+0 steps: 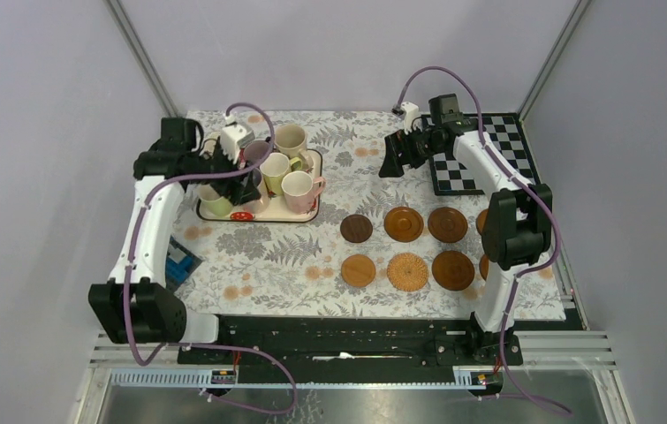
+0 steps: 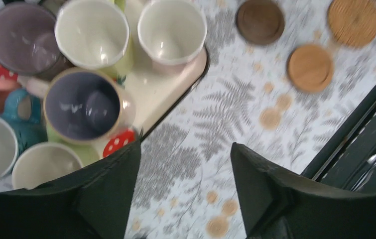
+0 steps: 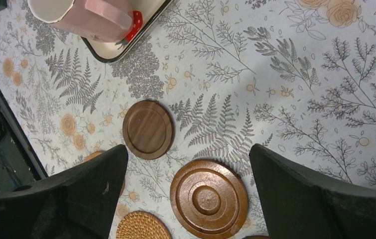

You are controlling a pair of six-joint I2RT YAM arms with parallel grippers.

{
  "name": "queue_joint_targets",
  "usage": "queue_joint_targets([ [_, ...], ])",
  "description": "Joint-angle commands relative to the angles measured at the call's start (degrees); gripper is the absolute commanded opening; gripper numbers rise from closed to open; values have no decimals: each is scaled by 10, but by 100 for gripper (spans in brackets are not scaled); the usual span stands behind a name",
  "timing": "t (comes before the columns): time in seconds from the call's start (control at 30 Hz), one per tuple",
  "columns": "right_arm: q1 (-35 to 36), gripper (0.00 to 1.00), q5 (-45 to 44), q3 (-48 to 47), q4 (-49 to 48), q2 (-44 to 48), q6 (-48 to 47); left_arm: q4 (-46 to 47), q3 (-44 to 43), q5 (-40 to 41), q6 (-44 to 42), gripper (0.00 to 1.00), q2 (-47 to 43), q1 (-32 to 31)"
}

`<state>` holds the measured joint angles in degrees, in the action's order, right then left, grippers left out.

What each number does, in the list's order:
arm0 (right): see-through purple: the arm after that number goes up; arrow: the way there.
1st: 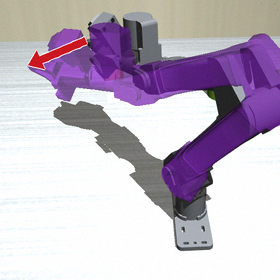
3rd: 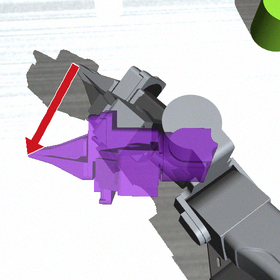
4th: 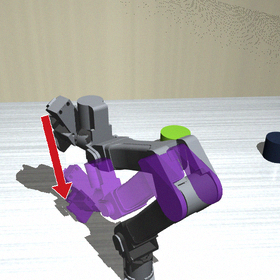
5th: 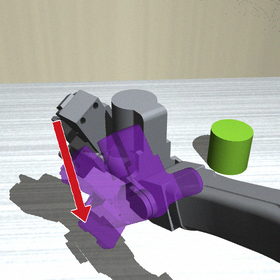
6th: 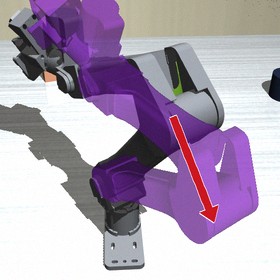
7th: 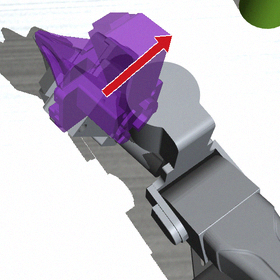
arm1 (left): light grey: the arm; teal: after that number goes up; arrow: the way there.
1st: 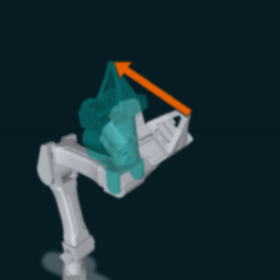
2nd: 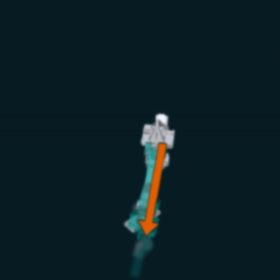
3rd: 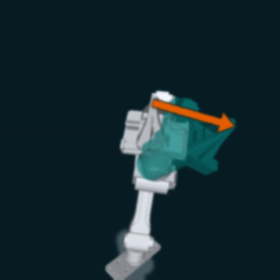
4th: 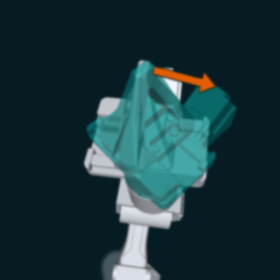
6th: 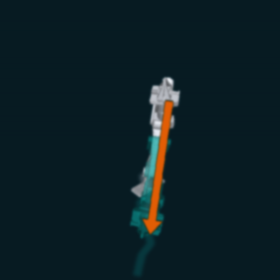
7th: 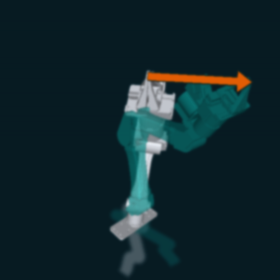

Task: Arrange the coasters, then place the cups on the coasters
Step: Move the tray to the center of the board.

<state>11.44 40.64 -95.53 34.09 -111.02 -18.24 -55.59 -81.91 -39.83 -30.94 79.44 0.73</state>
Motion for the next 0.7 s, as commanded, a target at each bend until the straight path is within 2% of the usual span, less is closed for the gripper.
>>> queue_joint_targets([
  [0.0,-2,100,4,-42,21,-8,-11,-63,69,15,-201,67,-20,21],
  [0.13,-2,100,-20,-50,49,-8,-13,-22,151,43,-266,60,-19,24],
  [0.3,-2,100,-38,-39,67,3,-22,163,242,67,-290,64,-31,25],
  [0.37,-2,100,-44,-38,75,4,-29,208,269,65,-321,64,-27,24],
  [0.5,-3,100,-45,-47,94,2,-33,243,279,53,-362,65,14,23],
  [0.67,-2,100,-57,-43,98,11,-35,273,247,56,-318,60,71,22],
])
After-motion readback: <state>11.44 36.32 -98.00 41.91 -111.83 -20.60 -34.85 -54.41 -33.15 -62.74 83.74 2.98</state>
